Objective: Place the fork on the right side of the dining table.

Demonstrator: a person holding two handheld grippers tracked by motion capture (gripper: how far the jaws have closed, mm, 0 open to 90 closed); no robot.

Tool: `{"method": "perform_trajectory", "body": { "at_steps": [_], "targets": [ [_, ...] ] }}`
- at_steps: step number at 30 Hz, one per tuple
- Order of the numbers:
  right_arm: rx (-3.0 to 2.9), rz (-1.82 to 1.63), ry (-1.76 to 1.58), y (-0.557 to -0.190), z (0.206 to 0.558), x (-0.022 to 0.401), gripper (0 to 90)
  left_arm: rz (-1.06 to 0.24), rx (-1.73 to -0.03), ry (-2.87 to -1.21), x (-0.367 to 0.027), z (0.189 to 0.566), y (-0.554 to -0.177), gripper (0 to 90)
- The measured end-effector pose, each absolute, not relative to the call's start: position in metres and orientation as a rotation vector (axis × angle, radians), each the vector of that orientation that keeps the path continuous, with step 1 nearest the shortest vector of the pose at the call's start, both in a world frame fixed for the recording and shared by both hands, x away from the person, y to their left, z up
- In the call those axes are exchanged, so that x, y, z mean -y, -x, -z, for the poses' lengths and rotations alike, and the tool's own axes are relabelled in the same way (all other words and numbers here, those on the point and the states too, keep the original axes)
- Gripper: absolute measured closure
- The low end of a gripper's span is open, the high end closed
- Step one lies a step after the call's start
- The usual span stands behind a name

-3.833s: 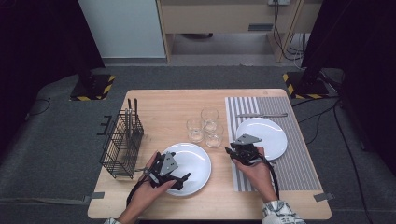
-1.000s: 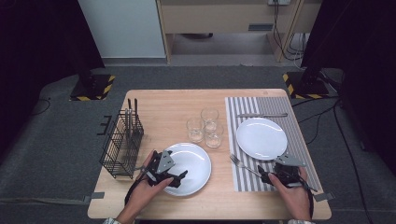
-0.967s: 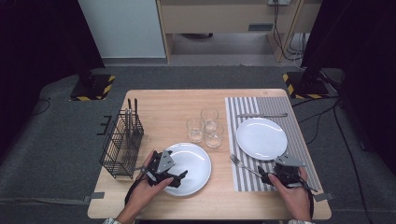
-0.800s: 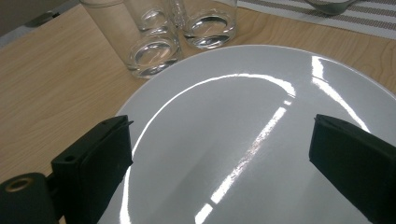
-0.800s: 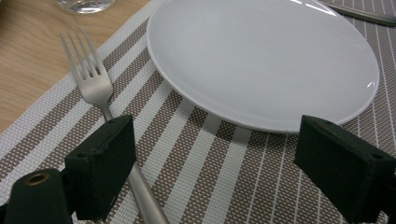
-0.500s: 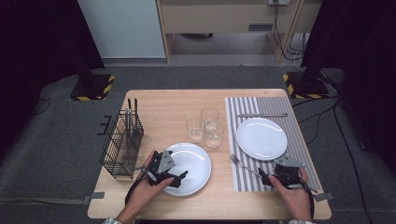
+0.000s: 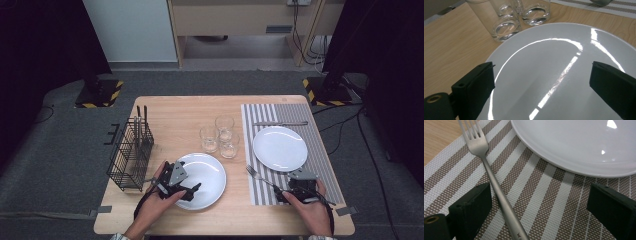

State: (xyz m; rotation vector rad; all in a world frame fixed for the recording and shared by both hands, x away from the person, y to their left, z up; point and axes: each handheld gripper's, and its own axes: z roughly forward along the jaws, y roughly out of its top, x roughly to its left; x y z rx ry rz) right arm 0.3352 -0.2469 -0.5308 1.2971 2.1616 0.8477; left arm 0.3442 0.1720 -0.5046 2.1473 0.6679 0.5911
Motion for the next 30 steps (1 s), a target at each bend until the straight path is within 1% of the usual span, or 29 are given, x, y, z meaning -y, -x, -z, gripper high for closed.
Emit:
{"method": "perform_trajectory", "body": {
  "at_steps": [6, 11, 26, 30],
  "targets": [
    [-2.166, -0.831, -1.313, -0.336, 0.532, 0.249, 6.5, -0.590, -0.665, -2.147, -0.172, 0.505, -0.344, 5.3],
    [-2.167, -0.830, -1.337, -0.337, 0.532, 0.253, 4.8, -0.590, -0.664, -2.147, -0.171, 0.504, -0.344, 5.2],
    [-2.059, -0.863, -1.483, -0.345, 0.531, 0.275, 10.0, -0.591, -0.651, -2.157, -0.169, 0.505, -0.343, 5.3],
    [-2.055, -0.886, -1.506, -0.350, 0.533, 0.279, 10.1, -0.593, -0.644, -2.165, -0.167, 0.506, -0.343, 5.3]
  ]
}}
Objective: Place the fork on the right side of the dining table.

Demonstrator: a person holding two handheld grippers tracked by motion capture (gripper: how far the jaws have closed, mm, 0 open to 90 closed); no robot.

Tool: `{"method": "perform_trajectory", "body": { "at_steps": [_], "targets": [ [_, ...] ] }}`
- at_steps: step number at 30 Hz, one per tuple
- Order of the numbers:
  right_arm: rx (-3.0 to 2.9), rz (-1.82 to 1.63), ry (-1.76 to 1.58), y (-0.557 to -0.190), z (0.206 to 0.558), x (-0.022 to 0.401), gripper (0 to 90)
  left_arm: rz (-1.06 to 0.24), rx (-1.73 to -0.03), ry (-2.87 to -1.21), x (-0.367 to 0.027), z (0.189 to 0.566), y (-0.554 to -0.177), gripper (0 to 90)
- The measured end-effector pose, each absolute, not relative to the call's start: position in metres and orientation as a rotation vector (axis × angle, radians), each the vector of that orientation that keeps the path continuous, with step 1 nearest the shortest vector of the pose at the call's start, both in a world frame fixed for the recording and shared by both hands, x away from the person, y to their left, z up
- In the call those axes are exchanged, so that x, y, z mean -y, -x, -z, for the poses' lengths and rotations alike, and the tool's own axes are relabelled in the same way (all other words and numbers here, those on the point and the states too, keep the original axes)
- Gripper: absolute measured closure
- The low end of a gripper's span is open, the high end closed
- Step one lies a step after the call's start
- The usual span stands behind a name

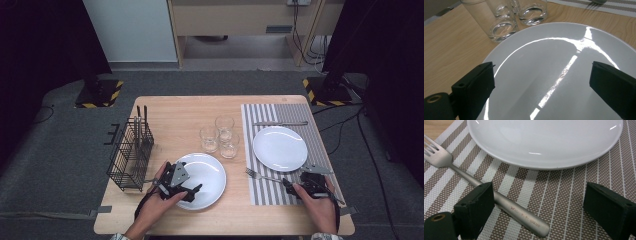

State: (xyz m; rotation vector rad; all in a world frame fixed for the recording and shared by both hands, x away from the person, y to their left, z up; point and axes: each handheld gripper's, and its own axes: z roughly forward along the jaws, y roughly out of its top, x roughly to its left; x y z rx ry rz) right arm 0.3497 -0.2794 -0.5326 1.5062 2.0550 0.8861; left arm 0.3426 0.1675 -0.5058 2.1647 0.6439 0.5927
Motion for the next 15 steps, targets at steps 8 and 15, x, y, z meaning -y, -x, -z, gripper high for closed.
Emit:
{"method": "perform_trajectory", "body": {
  "at_steps": [8, 15],
  "targets": [
    [-2.027, -0.888, -1.504, -0.3527, 0.5321, 0.2820, 12.0, -0.595, -0.640, -2.176, -0.1664, 0.5067, -0.3423, 5.3],
    [-2.018, -0.913, -1.504, -0.3535, 0.5316, 0.2831, 12.8, -0.596, -0.642, -2.176, -0.1666, 0.5065, -0.3424, 5.3]
  ]
}}
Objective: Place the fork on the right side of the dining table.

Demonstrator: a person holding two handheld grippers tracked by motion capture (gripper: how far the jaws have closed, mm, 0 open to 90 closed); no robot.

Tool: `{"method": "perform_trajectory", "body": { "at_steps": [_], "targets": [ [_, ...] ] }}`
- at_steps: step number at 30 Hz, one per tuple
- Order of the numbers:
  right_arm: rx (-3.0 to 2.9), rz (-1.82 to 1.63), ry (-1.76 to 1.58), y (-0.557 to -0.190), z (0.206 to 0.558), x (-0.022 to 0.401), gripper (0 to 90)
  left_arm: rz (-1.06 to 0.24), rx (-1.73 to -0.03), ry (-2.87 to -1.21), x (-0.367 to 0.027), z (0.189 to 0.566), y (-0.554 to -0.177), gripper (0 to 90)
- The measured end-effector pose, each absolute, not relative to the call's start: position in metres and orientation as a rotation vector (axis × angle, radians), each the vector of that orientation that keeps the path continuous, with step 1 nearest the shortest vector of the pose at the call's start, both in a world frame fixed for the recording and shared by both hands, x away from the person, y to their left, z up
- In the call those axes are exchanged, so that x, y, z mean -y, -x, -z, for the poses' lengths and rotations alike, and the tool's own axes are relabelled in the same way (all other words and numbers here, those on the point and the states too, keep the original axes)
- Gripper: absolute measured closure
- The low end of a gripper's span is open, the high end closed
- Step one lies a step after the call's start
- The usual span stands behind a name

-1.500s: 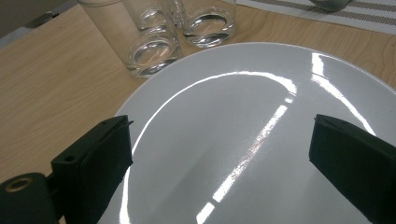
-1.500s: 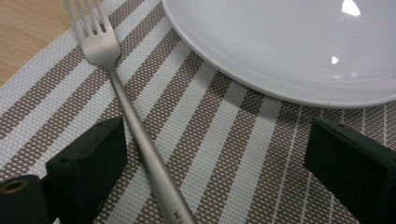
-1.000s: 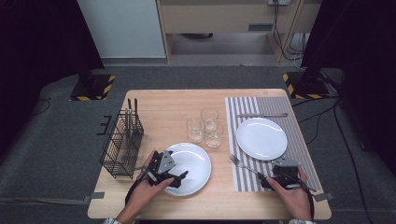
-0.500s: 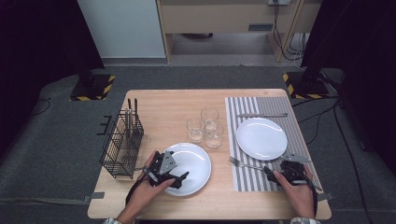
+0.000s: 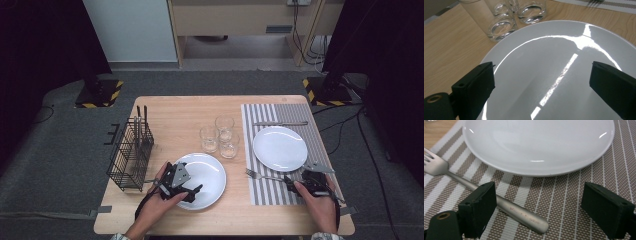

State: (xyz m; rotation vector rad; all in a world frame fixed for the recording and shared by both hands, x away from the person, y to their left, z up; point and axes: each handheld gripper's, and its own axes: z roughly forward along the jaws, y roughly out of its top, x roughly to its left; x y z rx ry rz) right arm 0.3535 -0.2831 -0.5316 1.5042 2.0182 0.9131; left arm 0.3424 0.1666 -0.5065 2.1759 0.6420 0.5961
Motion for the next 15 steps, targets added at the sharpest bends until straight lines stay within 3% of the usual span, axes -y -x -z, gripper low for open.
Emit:
{"method": "perform_trajectory", "body": {
  "at_steps": [9, 15],
  "targets": [
    [-1.950, -0.997, -1.360, -0.342, 0.505, 0.256, 19.0, -0.596, -0.650, -2.175, -0.168, 0.507, -0.344, 5.4],
    [-1.993, -1.028, -1.289, -0.351, 0.504, 0.223, 35.3, -0.589, -0.650, -2.177, -0.168, 0.508, -0.344, 5.4]
  ]
}}
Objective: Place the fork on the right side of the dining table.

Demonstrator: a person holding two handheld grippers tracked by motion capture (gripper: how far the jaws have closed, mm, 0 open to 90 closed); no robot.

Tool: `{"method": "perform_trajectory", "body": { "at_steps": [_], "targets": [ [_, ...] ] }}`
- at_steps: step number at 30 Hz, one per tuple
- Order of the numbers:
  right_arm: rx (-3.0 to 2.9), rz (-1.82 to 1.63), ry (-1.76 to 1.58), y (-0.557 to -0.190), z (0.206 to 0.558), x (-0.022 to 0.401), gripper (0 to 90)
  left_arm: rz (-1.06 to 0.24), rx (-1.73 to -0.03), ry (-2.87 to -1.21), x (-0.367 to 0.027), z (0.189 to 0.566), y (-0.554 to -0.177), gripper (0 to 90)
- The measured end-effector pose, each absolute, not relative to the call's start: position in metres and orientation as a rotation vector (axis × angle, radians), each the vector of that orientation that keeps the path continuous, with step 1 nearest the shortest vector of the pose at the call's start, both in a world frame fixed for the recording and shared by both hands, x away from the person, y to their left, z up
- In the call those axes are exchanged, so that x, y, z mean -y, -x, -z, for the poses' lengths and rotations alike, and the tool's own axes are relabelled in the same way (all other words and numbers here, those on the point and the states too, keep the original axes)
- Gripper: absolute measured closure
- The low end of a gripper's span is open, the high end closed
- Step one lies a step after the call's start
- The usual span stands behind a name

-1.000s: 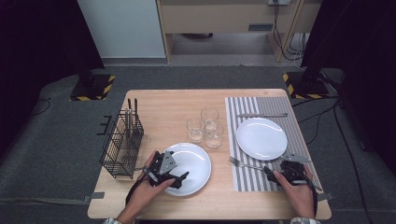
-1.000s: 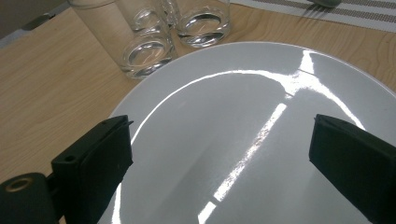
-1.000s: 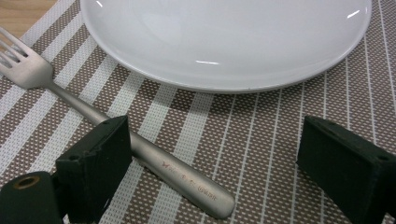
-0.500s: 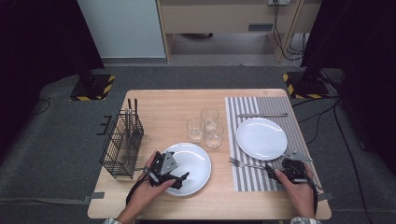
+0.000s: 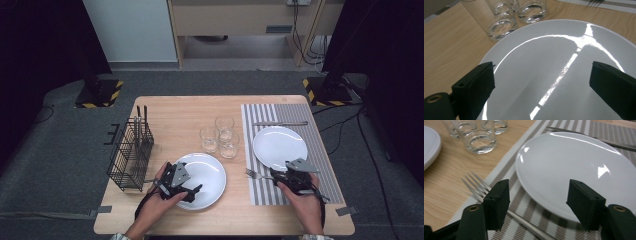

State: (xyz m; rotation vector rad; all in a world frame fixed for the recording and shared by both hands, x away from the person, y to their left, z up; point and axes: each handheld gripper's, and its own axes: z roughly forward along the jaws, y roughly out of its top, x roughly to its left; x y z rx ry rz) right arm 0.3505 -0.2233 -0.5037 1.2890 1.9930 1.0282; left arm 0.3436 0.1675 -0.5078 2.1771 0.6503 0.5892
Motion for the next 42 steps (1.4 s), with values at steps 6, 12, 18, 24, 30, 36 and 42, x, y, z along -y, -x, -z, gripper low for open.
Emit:
{"method": "perform_trajectory", "body": {
  "at_steps": [6, 12, 18, 24, 30, 36, 42],
  "targets": [
    [-2.045, -1.081, -1.250, -0.357, 0.503, 0.194, 44.6, -0.590, -0.650, -2.179, -0.168, 0.508, -0.344, 5.4],
    [-2.098, -1.119, -1.184, -0.370, 0.504, 0.163, 50.7, -0.591, -0.648, -2.185, -0.166, 0.509, -0.343, 5.4],
    [-2.154, -1.068, -1.136, -0.377, 0.512, 0.140, 56.0, -0.593, -0.653, -2.184, -0.167, 0.509, -0.343, 5.4],
    [-2.161, -1.021, -1.165, -0.378, 0.518, 0.137, 60.7, -0.594, -0.661, -2.174, -0.169, 0.509, -0.343, 5.5],
    [-2.178, -1.017, -1.168, -0.376, 0.519, 0.138, 68.0, -0.597, -0.660, -2.175, -0.169, 0.508, -0.343, 5.6],
    [-2.198, -1.019, -1.189, -0.374, 0.518, 0.144, 68.4, -0.604, -0.659, -2.173, -0.170, 0.507, -0.343, 5.7],
    [-2.196, -1.020, -1.198, -0.369, 0.518, 0.151, 66.1, -0.604, -0.665, -2.164, -0.172, 0.506, -0.344, 5.7]
  ]
}}
